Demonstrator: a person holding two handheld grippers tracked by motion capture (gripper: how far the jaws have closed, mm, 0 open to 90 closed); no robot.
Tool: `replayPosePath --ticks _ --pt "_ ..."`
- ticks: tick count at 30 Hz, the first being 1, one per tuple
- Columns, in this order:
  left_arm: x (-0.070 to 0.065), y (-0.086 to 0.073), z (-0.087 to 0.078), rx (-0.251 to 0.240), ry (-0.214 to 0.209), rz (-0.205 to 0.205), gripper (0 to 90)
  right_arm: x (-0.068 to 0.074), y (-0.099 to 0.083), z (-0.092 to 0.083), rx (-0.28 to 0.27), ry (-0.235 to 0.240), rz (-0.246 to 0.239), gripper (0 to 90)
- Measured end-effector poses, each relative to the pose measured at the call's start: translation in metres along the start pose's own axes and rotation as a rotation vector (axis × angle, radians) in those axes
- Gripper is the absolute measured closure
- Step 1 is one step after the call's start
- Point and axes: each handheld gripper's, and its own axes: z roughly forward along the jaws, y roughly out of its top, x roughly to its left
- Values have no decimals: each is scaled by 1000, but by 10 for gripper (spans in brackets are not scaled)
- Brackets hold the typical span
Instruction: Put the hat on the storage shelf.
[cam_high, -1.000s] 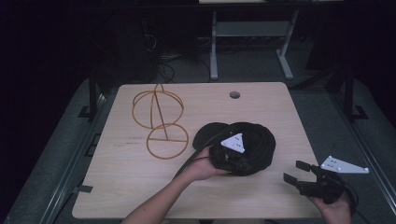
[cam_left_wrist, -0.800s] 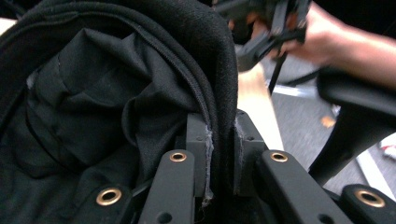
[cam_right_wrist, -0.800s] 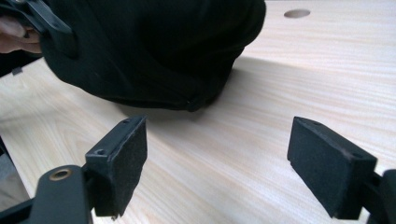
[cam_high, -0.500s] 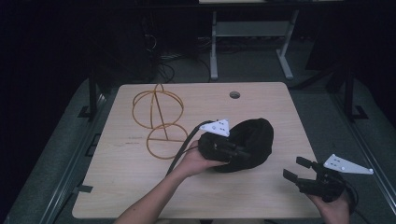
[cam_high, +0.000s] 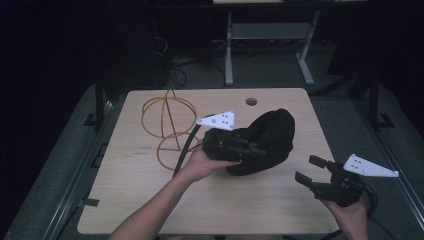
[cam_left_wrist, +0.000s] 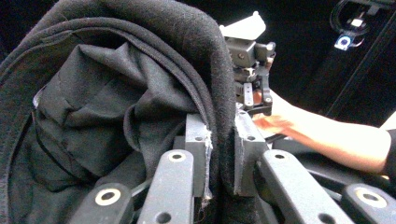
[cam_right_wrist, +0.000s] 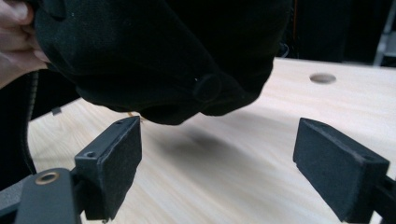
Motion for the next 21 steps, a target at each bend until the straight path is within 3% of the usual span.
replayPosePath --ticks 12,21 --pt "0 23 -15 -25 -7 24 793 9 38 24 -14 37 -60 150" --pt "0 26 -16 -4 2 37 793 18 59 34 -60 55 -106 150"
